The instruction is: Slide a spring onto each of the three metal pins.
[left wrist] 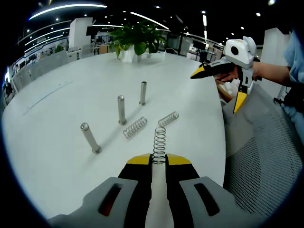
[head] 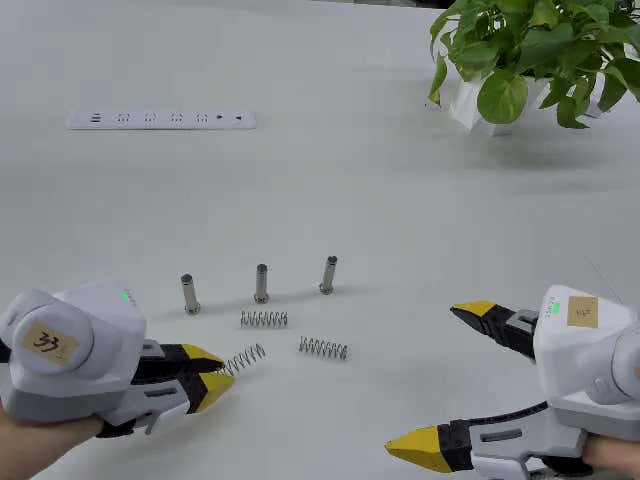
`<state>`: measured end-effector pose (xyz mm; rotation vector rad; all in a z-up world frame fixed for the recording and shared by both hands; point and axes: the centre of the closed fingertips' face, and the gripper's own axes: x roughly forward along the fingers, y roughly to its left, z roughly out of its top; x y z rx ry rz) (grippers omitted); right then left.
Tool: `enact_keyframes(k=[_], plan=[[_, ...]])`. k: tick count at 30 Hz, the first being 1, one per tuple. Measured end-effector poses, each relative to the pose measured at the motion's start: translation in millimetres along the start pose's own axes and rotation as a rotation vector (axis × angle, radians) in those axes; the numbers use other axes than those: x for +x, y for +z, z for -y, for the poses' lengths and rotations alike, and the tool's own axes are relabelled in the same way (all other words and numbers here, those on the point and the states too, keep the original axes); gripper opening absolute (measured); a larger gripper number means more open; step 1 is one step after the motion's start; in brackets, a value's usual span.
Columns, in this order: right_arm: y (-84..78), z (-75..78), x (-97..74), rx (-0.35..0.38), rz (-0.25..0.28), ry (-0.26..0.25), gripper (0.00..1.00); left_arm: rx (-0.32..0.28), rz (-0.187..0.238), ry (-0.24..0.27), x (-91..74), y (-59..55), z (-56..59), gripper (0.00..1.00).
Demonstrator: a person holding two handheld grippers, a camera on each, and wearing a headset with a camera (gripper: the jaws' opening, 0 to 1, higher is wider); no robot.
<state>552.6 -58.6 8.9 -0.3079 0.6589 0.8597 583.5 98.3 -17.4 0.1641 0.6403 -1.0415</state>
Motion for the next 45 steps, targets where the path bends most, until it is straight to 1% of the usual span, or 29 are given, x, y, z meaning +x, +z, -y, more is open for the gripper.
enact_keyframes(k=[2, 4, 9, 12, 13, 15, 17, 20, 21, 23, 25, 26, 28, 30, 32, 33, 34, 36, 38, 41, 45], plan=[[2.2, -1.2, 1.5, 0.003, 0.005, 0.004, 0.97, -0.014, 0.026, -0.005, -2.1, 8.0, 5.5, 0.07], [4.9, -2.4, 2.9, 0.01, 0.015, 0.008, 0.97, -0.016, 0.055, -0.003, -4.1, 15.8, 10.4, 0.07], [13.1, -5.9, 5.9, 0.03, 0.043, 0.022, 0.97, -0.016, 0.109, -0.018, -7.6, 30.8, 23.8, 0.07], [19.0, -8.1, 7.6, 0.046, 0.063, 0.032, 0.96, -0.013, 0.137, -0.028, -8.3, 38.6, 29.5, 0.07], [22.2, -9.0, 8.3, 0.057, 0.074, 0.035, 0.96, -0.008, 0.15, -0.031, -8.6, 41.7, 31.6, 0.07], [26.2, -9.8, 9.4, 0.076, 0.088, 0.041, 0.96, -0.016, 0.163, -0.04, -8.1, 45.1, 33.6, 0.07], [32.4, -11.7, 10.3, 0.104, 0.115, 0.053, 0.96, -0.027, 0.194, -0.052, -9.2, 52.2, 37.7, 0.07], [41.5, -14.2, 11.8, 0.156, 0.156, 0.074, 0.93, -0.016, 0.206, -0.059, -9.2, 57.0, 41.7, 0.07], [45.4, -16.8, 12.7, 0.193, 0.174, 0.092, 0.9, -0.017, 0.216, -0.063, -9.4, 60.1, 43.6, 0.07], [51.2, -20.4, 13.8, 0.238, 0.203, 0.123, 0.86, -0.012, 0.226, -0.067, -9.3, 64.0, 46.5, 0.07], [55.0, -23.7, 14.5, 0.283, 0.22, 0.149, 0.8, -0.01, 0.235, -0.069, -9.0, 66.7, 48.3, 0.07], [59.6, -25.9, 14.6, 0.321, 0.245, 0.17, 0.77, -0.01, 0.241, -0.073, -8.7, 68.1, 49.4, 0.07], [66.1, -26.9, 14.5, 0.378, 0.279, 0.197, 0.71, -0.011, 0.247, -0.076, -8.2, 69.4, 50.9, 0.07], [70.5, -27.4, 14.1, 0.419, 0.301, 0.211, 0.67, -0.011, 0.252, -0.078, -7.7, 69.9, 52.0, 0.07], [75.9, -27.7, 13.3, 0.465, 0.334, 0.234, 0.63, -0.016, 0.256, -0.082, -7.2, 70.4, 53.5, 0.07], [79.2, -29.0, 12.4, 0.507, 0.351, 0.256, 0.59, -0.013, 0.26, -0.082, -7.0, 70.6, 54.4, 0.07], [81.4, -28.6, 11.9, 0.531, 0.365, 0.264, 0.56, -0.014, 0.259, -0.083, -6.7, 70.7, 54.9, 0.07], [88.7, -26.5, 10.1, 0.597, 0.408, 0.285, 0.52, -0.018, 0.265, -0.083, -6.5, 71.5, 55.5, 0.07], [94.6, -26.8, 7.9, 0.639, 0.44, 0.312, 0.49, -0.024, 0.27, -0.084, -6.5, 72.6, 56.2, 0.07], [96.1, -26.2, 7.0, 0.662, 0.453, 0.329, 0.38, -0.023, 0.276, -0.087, -6.3, 74.5, 57.3, 0.07], [95.0, -29.7, 9.5, 0.673, 0.443, 0.345, 0.32, -0.023, 0.286, -0.093, -5.7, 78.1, 59.2, 0.07]])
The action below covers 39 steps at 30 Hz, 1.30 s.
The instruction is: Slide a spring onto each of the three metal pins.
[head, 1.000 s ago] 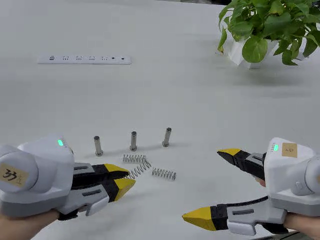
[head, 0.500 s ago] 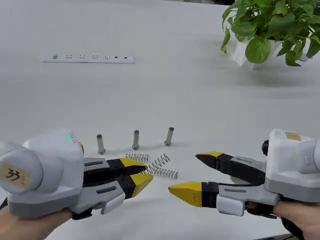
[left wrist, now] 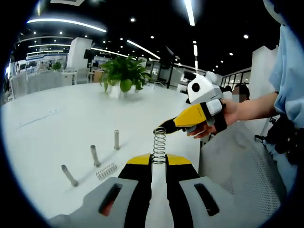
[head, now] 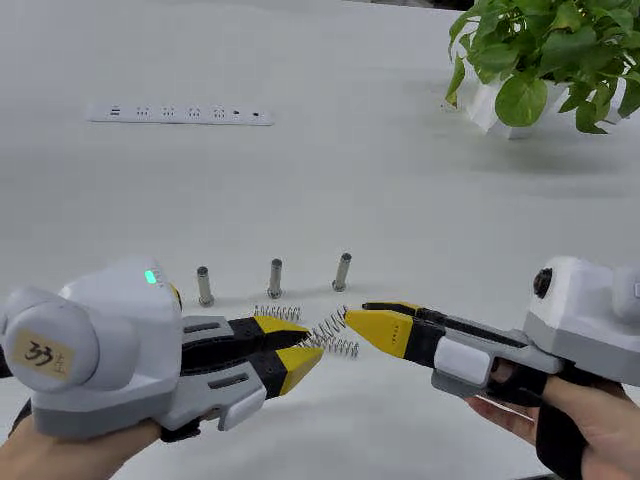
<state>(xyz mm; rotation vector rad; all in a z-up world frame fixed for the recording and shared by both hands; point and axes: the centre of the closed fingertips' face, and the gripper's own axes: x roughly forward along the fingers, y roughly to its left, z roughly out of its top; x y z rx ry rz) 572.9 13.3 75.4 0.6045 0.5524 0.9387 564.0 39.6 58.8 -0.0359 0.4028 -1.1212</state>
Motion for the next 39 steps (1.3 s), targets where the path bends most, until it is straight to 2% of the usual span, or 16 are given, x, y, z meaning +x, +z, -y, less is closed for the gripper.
enact_keyframes(k=[6, 13, 26, 33, 37, 39], plan=[[-1.4, -4.1, 1.9, 0.056, 0.015, 0.03, 0.23, 0.004, 0.006, -0.01, 1.9, 1.9, 3.5, 0.07], [2.7, -5.2, 3.4, 0.081, 0.037, 0.04, 0.16, 0.005, 0.006, -0.014, 1.9, 2.2, 3.2, 0.07], [0.1, -4.2, 6.2, 0.075, 0.029, 0.04, 0.07, 0.001, -0.001, -0.014, 2.9, -0.5, 1.8, 0.07], [1.0, -8.2, 7.3, 0.032, 0.023, 0.033, 0.07, 0.003, -0.009, -0.013, 4.4, -1.8, 1.2, 0.07], [1.4, -11.1, 8.5, -0.032, 0.003, 0.02, 0.07, 0.005, -0.019, -0.011, 6.1, -3.1, 1.2, 0.07], [-0.3, -13.7, 9.1, -0.089, -0.019, 0.019, 0.07, 0.005, -0.026, -0.012, 6.9, -4.5, 1.8, 0.07]])
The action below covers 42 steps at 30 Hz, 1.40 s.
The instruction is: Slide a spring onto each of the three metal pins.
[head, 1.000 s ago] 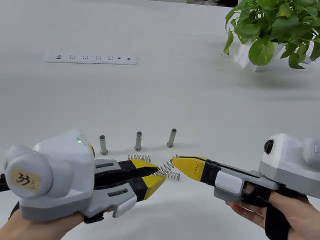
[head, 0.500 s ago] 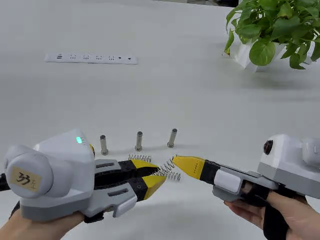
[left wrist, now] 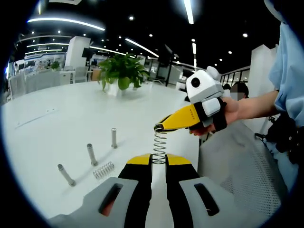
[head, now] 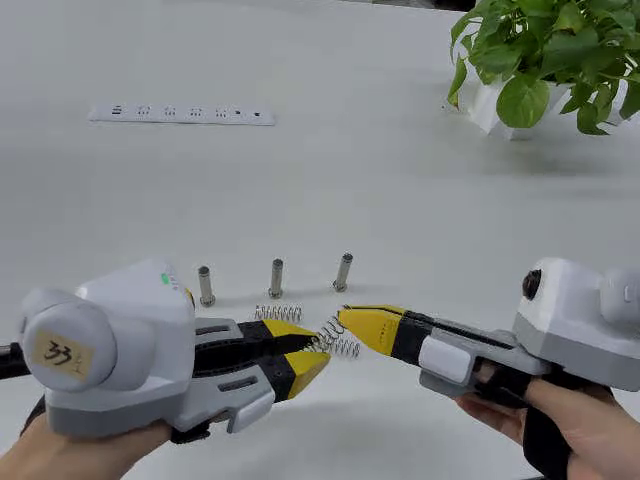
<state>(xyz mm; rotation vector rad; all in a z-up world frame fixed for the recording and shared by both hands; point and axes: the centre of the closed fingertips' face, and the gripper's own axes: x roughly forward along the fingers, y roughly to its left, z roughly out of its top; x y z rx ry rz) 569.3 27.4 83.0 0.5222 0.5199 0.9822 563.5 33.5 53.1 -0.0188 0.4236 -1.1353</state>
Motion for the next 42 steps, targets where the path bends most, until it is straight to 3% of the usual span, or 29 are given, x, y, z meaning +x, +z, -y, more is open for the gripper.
enact_keyframes(k=[6, 12, 15, 24, 42], plan=[[-2.2, -5.1, 2.3, -0.092, -0.043, -0.012, 0.07, 0.002, -0.017, -0.006, 1.5, -3.6, 2.6, 0.06], [-8.0, -11.9, 4.9, -0.297, -0.125, -0.027, 0.06, -0.001, -0.029, -0.006, 2.5, -7.7, 4.5, 0.06], [-10.8, -14.5, 7.2, -0.36, -0.158, -0.024, 0.06, -0.006, -0.03, -0.01, 3.3, -9.7, 6.5, 0.06], [-13.0, -16.4, 8.5, -0.419, -0.19, -0.021, 0.06, -0.007, -0.028, -0.008, 1.9, -11.2, 6.9, 0.06], [-16.1, -17.2, 6.8, -0.465, -0.22, -0.018, 0.07, 0.009, -0.03, -0.017, 1.2, -12.3, 10.1, 0.06]])
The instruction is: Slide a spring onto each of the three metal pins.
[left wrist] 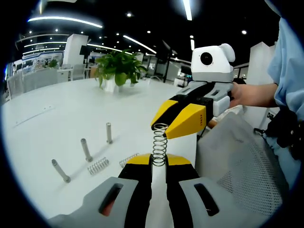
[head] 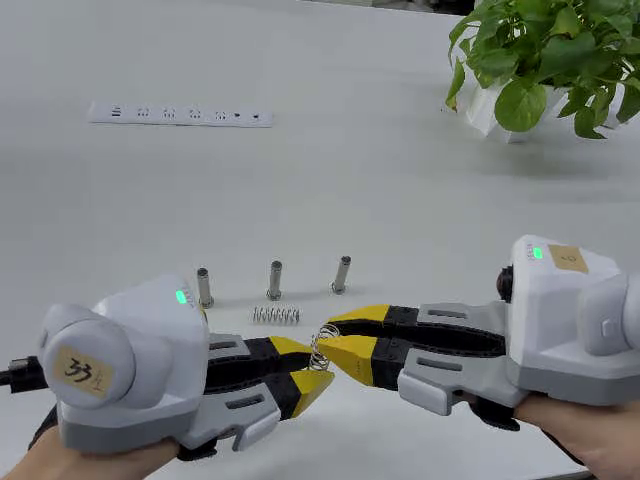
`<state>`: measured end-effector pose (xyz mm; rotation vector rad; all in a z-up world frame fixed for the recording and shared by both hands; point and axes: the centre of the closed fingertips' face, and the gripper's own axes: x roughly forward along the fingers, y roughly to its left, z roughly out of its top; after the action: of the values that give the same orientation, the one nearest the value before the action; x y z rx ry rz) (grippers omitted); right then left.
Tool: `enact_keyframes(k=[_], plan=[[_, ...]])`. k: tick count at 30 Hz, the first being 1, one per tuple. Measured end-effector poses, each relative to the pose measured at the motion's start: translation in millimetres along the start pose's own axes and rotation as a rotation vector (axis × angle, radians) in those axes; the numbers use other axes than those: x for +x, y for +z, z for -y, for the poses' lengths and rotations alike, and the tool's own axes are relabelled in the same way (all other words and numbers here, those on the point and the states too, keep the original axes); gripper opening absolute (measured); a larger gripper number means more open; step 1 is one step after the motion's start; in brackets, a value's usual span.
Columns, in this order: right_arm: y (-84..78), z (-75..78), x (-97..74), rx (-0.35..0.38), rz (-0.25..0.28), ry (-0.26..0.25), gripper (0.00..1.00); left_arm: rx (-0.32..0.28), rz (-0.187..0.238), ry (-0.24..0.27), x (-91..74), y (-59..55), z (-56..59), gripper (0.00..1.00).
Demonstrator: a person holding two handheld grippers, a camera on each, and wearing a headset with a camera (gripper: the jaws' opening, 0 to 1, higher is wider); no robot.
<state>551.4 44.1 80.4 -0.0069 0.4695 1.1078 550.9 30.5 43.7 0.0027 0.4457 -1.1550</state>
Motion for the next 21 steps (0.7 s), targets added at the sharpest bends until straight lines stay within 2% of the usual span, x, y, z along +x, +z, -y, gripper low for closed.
enact_keyframes(k=[5, 10, 12, 16, 19, 21], plan=[[0.4, -3.1, -2.3, -0.042, -0.03, 0.009, 0.23, 0.002, -0.004, 0.0, -0.9, -0.5, -0.8, 0.06], [-1.7, 0.4, -6.4, -0.089, -0.074, 0.01, 0.3, 0.016, -0.018, -0.004, -1.0, -2.2, -1.2, 0.06], [-4.9, 1.6, -8.7, -0.13, -0.116, 0.013, 0.33, 0.036, -0.037, -0.01, -0.7, -4.6, -0.6, 0.06], [-10.8, 1.4, -11.8, -0.227, -0.204, 0.034, 0.34, 0.081, -0.077, -0.022, 1.0, -9.7, 1.2, 0.06], [-13.4, -1.9, -12.3, -0.308, -0.274, 0.073, 0.36, 0.1, -0.096, -0.032, 2.6, -12.5, 2.6, 0.06], [-15.7, -3.7, -12.6, -0.356, -0.316, 0.098, 0.34, 0.119, -0.11, -0.034, 3.7, -15.6, 3.1, 0.06]])
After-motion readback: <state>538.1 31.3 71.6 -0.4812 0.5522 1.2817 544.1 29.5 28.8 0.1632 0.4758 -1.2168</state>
